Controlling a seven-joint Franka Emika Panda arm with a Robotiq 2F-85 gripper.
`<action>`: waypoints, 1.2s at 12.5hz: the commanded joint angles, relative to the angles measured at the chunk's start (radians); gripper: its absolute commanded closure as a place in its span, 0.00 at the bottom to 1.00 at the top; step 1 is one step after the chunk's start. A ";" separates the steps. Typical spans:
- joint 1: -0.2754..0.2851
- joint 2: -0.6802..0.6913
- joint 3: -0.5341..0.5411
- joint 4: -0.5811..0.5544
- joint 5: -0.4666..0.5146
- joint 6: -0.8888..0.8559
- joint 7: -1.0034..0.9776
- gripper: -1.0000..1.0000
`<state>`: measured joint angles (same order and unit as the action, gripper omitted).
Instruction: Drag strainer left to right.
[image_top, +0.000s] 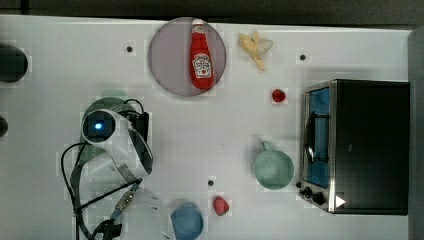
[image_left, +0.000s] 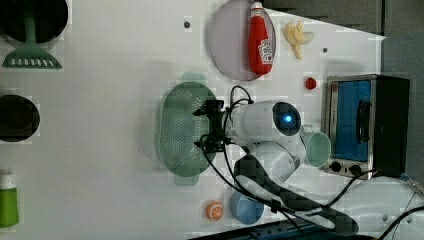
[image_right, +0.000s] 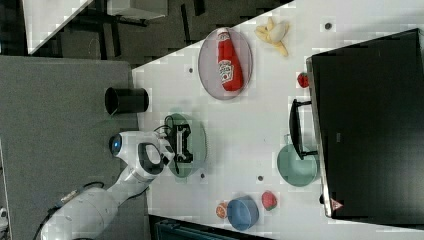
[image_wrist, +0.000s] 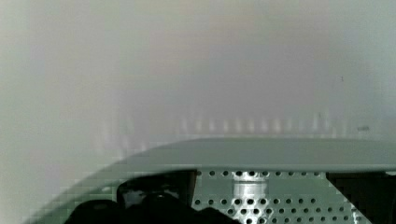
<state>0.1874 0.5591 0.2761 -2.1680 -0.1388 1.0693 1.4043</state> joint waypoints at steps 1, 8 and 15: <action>-0.032 -0.060 -0.017 -0.055 -0.013 -0.007 -0.008 0.00; -0.077 -0.138 -0.097 -0.161 -0.013 -0.003 -0.176 0.00; -0.096 -0.177 -0.232 -0.207 -0.013 -0.001 -0.343 0.00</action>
<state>0.1207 0.3872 0.0581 -2.3613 -0.1660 1.0645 1.1875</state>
